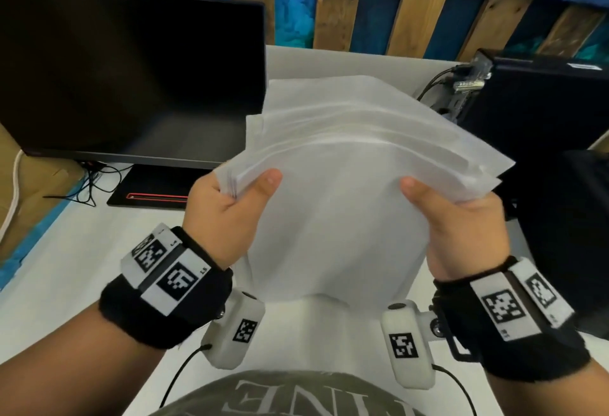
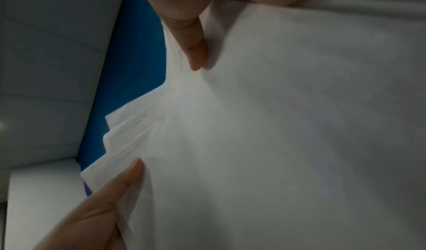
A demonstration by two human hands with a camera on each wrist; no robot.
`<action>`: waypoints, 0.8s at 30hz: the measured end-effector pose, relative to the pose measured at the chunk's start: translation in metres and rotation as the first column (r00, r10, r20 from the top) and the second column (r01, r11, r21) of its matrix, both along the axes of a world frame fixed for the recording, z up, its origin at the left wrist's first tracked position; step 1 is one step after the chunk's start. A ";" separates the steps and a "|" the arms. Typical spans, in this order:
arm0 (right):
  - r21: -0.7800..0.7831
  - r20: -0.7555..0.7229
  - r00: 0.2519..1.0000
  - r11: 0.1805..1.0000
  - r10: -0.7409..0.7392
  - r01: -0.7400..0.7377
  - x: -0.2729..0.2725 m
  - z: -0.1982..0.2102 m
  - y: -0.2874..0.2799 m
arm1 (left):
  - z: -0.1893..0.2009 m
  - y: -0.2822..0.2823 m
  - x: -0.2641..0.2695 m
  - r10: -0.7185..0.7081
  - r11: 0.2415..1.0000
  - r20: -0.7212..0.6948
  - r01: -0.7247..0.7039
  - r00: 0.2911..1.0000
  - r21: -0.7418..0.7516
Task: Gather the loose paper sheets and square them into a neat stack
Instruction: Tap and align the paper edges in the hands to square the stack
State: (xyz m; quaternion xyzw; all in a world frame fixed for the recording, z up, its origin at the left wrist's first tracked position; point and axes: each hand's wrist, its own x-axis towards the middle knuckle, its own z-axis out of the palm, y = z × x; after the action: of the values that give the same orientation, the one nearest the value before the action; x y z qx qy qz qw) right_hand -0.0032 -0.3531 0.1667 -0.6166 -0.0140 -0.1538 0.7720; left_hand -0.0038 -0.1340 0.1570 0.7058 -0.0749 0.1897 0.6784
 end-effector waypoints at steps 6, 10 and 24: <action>-0.048 0.047 0.997 0.997 0.055 -0.053 0.005 0.004 -0.004 | 0.007 0.008 0.002 0.013 1.000 0.015 -0.014 1.000 0.017; -0.039 0.012 0.998 0.997 0.062 -0.061 0.010 0.002 -0.010 | 0.021 0.006 0.006 -0.042 0.999 0.048 0.044 0.998 -0.028; 0.122 0.073 0.994 0.988 0.083 -0.092 0.012 0.003 -0.008 | 0.029 0.009 0.028 -0.083 0.942 -0.074 0.054 0.994 -0.330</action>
State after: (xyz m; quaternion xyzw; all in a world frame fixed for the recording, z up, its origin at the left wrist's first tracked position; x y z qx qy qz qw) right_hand 0.0087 -0.3612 0.1694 -0.5602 -0.0576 -0.1412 0.8142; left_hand 0.0247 -0.1247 0.1859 0.5878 -0.0373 0.1447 0.7951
